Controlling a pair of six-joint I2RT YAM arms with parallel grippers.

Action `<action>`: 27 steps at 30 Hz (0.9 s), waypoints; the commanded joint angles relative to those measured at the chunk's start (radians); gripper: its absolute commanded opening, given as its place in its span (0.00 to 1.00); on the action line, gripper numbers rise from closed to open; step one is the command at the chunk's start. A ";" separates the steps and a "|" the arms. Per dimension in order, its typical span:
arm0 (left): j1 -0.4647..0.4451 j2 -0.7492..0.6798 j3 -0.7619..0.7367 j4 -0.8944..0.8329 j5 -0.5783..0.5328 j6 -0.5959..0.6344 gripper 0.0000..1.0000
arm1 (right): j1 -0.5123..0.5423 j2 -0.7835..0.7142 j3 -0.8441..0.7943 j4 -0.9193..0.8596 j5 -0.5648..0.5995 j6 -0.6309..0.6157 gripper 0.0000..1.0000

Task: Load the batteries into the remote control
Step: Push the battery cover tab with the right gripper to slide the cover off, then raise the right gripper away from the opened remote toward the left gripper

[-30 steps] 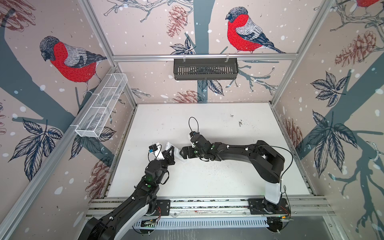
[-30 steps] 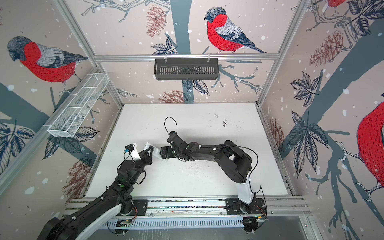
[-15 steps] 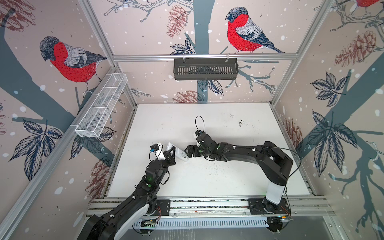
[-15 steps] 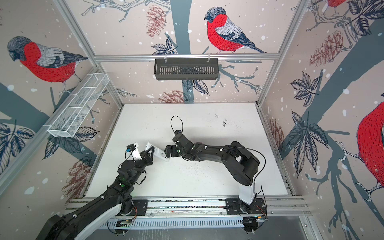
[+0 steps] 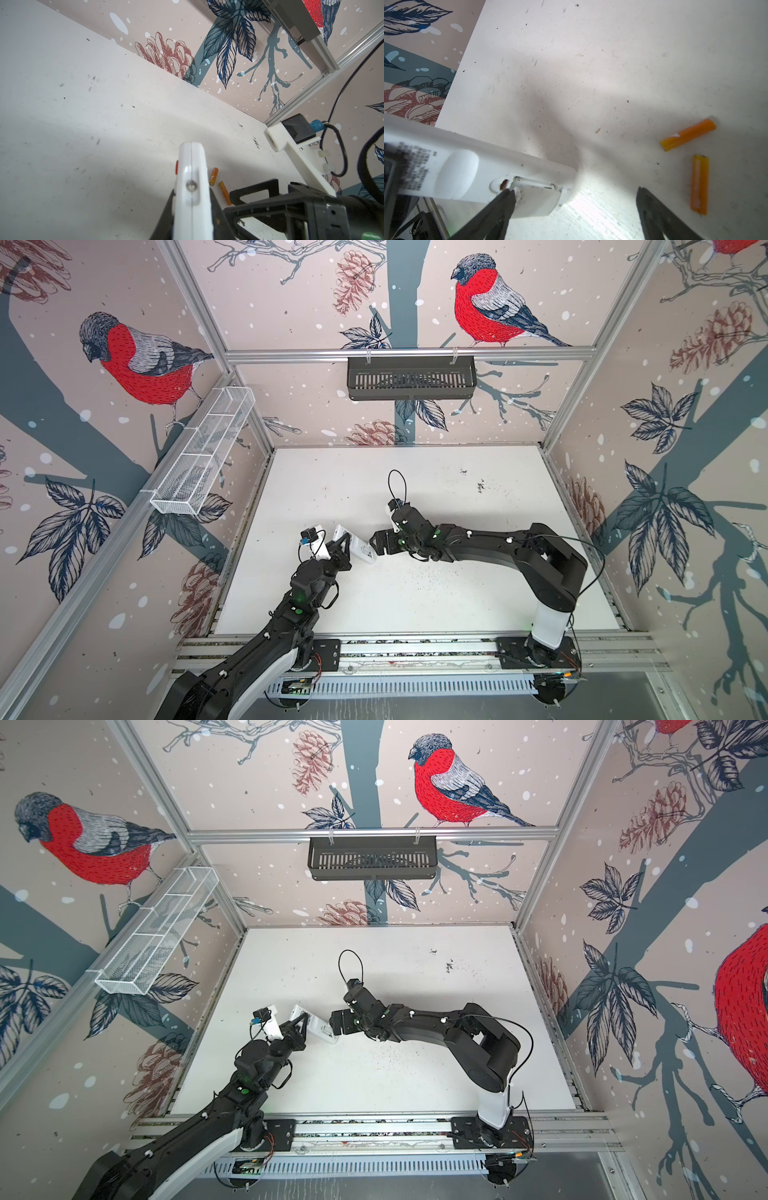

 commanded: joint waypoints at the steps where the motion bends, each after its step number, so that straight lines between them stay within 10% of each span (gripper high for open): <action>1: 0.001 0.004 -0.041 -0.047 -0.008 0.040 0.11 | 0.005 -0.011 0.012 -0.001 -0.026 -0.038 0.94; 21: 0.002 -0.022 -0.054 -0.024 0.013 0.041 0.11 | -0.052 -0.073 -0.058 0.055 -0.100 -0.115 0.94; 27: 0.001 -0.063 -0.009 -0.019 0.129 0.051 0.11 | -0.107 -0.185 -0.213 0.202 -0.298 -0.292 0.94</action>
